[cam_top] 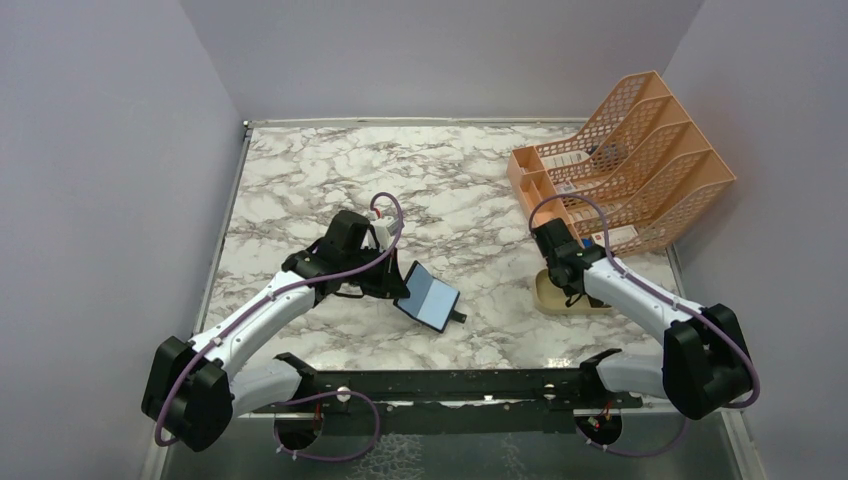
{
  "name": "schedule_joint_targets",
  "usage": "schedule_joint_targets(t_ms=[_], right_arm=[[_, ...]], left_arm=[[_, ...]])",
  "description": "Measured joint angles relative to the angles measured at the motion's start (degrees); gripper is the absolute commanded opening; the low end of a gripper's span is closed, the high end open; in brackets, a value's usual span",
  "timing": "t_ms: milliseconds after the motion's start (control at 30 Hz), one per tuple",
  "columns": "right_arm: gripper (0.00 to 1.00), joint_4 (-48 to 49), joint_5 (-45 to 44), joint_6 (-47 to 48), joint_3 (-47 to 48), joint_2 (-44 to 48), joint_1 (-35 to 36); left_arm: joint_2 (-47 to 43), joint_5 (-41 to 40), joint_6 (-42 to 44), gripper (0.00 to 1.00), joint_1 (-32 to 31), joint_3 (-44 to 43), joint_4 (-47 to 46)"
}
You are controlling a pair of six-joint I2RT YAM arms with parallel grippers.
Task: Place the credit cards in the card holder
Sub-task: Pick up the credit card from the storage box, then insert the credit card into the card holder.
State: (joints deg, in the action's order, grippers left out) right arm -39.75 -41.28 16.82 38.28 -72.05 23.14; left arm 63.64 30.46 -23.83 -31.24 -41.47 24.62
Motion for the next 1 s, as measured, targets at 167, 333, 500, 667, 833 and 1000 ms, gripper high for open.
schedule_joint_targets(t_ms=[167, 333, 500, 667, 833, 1000], right_arm=[[0.08, -0.07, 0.96, -0.02, 0.11, 1.36, 0.00], [0.01, -1.31, 4.70, 0.09, 2.84, 1.68, 0.00], [0.01, -3.93, 11.85, 0.42, 7.48, 3.10, 0.00], [0.01, -6.78, 19.19, -0.52, 14.43, 4.50, 0.00], [0.01, -5.60, 28.83, -4.66, 21.66, 7.37, 0.00], [0.01, -1.66, 38.23, -10.82, 23.50, 10.93, 0.00]], left_arm=[[-0.24, -0.04, 0.00, 0.00, 0.00, 0.00, 0.02], [-0.57, -0.11, 0.00, 0.00, 0.00, 0.00, 0.02], [-0.63, -0.26, 0.00, 0.00, 0.00, 0.00, 0.07], [-0.63, -0.57, -0.15, 0.00, 0.00, 0.00, 0.09], [-0.57, -0.44, -3.58, 0.00, 0.00, 0.28, -2.03], [0.79, 1.01, -10.32, 0.00, 0.00, 3.69, -9.44]])
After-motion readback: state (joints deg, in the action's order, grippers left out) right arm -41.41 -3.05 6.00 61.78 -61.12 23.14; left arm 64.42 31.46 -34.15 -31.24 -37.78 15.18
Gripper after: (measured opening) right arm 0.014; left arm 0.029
